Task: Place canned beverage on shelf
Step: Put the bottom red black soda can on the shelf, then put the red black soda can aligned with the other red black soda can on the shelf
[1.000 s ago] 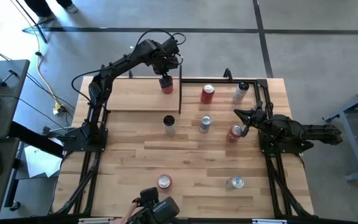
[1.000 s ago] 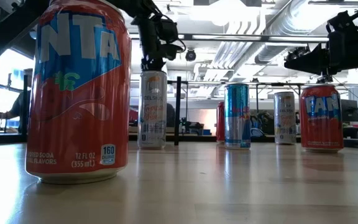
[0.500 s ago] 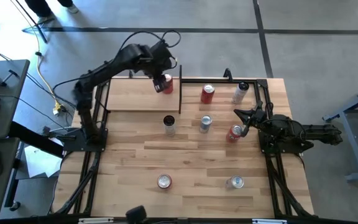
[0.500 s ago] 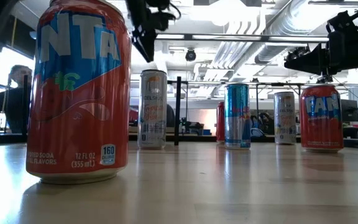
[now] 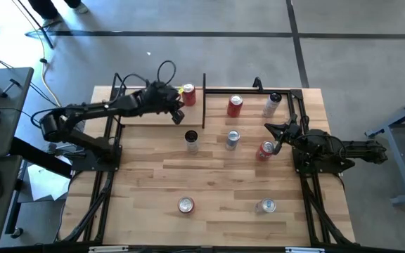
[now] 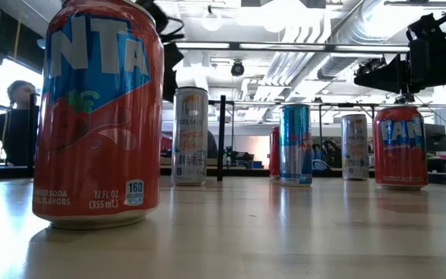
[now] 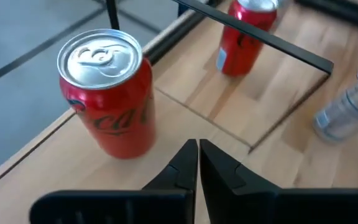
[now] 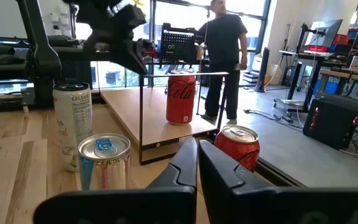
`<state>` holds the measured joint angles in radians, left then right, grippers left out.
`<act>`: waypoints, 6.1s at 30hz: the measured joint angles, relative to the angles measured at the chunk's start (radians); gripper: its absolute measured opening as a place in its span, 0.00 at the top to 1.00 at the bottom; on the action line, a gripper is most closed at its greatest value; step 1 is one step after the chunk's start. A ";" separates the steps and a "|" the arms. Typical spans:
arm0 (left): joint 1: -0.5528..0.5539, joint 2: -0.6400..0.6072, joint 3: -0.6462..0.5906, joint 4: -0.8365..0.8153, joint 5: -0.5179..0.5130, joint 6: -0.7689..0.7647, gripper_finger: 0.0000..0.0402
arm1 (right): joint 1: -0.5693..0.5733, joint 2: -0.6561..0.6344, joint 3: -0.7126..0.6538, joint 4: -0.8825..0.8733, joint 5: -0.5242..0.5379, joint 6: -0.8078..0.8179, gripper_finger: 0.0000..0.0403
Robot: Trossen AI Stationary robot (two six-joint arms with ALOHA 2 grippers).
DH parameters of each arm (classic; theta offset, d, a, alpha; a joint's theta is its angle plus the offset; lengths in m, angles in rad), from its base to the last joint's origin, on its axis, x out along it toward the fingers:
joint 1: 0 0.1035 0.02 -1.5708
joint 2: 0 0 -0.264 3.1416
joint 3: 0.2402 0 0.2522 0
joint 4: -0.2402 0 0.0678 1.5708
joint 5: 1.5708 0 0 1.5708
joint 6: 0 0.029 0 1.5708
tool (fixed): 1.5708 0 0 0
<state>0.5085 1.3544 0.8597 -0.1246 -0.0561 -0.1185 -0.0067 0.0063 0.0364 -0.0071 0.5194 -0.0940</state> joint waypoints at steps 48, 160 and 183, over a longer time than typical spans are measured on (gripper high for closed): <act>0.184 0.203 -0.110 0.317 -0.093 -0.030 1.00 | 0.000 0.000 0.000 0.000 0.000 0.000 1.00; 0.093 -0.106 -0.615 1.120 0.222 0.196 1.00 | -0.032 0.121 0.036 0.337 -0.058 -0.142 1.00; 0.231 -0.105 -0.614 1.107 0.416 0.279 1.00 | -0.601 1.193 0.962 -0.445 -0.557 -0.044 0.49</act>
<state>0.7395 1.2491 0.2455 0.9829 0.3599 0.1608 -0.6077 1.1989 0.9983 -0.4520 -0.0379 -0.1380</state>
